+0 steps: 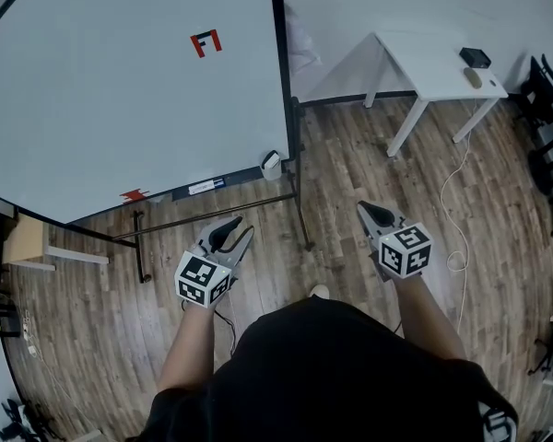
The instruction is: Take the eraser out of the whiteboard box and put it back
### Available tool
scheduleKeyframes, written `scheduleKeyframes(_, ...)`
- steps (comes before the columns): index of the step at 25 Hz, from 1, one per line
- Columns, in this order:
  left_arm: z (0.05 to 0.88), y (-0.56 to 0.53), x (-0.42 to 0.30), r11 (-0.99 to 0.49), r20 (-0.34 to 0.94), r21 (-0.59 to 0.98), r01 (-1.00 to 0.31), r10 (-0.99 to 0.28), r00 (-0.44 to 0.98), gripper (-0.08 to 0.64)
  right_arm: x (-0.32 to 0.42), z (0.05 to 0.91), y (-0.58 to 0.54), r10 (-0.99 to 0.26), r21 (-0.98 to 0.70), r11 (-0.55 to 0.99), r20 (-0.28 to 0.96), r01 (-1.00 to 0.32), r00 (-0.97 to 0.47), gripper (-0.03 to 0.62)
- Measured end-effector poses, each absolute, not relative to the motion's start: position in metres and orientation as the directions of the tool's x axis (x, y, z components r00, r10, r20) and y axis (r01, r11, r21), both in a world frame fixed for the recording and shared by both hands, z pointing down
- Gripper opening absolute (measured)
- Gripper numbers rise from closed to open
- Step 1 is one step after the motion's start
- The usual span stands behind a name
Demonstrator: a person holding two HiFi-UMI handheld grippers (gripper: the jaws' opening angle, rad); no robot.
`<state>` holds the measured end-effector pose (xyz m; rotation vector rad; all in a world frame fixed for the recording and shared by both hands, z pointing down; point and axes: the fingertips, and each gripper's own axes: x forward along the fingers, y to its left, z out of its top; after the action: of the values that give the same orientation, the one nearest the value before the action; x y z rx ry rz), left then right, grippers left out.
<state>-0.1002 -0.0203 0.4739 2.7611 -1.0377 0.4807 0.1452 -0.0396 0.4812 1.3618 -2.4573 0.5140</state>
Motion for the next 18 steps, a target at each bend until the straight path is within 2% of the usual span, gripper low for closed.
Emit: scheduleKeyframes(18,0.474,-0.048,-0.067,-0.702,0.348,0.023,-0.711,-0.661,0.665,0.127,0.165,0.492,-0.077,-0.687,-0.166,0.575,0.433,-0.801,-0.583,-0.006)
